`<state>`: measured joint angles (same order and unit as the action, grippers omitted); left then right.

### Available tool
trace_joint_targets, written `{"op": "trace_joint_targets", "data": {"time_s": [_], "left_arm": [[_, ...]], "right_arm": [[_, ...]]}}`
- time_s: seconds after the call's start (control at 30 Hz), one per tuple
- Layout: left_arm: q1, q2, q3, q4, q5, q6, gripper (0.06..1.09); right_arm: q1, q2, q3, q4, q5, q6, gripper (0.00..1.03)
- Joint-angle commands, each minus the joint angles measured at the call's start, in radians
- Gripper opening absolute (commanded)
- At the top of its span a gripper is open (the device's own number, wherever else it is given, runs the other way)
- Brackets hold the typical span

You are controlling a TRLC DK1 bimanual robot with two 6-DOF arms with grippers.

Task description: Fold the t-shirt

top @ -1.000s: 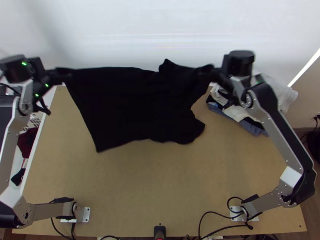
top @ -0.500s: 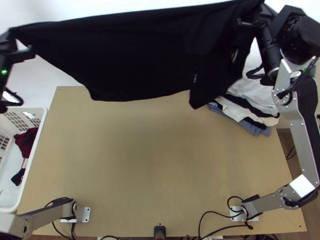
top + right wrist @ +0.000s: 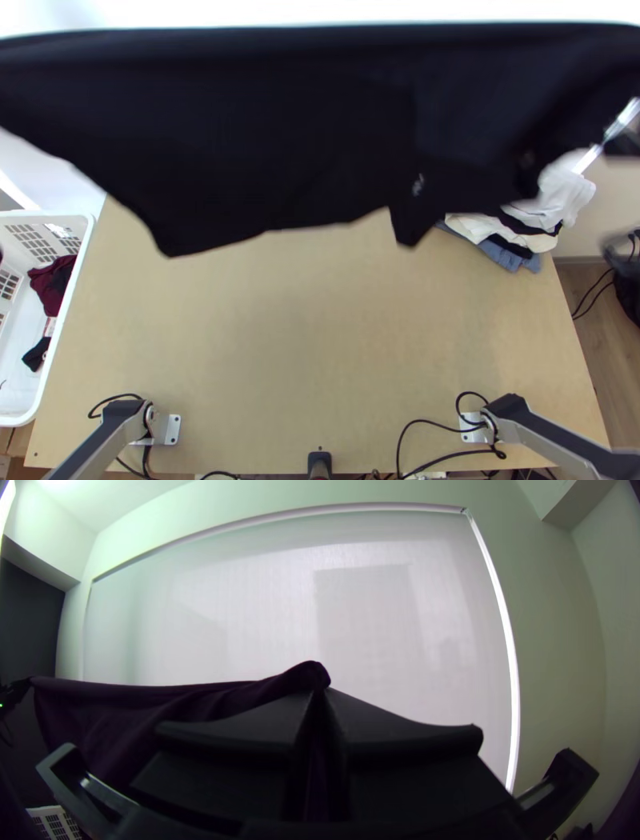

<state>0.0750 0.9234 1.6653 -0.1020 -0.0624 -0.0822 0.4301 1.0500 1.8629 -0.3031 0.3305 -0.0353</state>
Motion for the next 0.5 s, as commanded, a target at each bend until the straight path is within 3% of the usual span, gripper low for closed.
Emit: {"op": "trace_joint_targets", "data": {"time_s": [0.0,0.33,0.47], "left_arm": [[0.005,-0.135,-0.104,0.067,-0.022,-0.022,0.09],[-0.023,-0.271,-0.113,-0.228,-0.019,-0.197,0.09],[-0.029,-0.319,-0.173,-0.35,-0.004,-0.212,0.09]], "right_arm": [[0.006,-0.142,-0.051,-0.039,0.038,-0.015,0.03],[0.019,-0.3,-0.082,-0.364,0.015,0.1,0.03],[0.019,-0.32,-0.117,-0.571,-0.054,0.239,0.03]]}}
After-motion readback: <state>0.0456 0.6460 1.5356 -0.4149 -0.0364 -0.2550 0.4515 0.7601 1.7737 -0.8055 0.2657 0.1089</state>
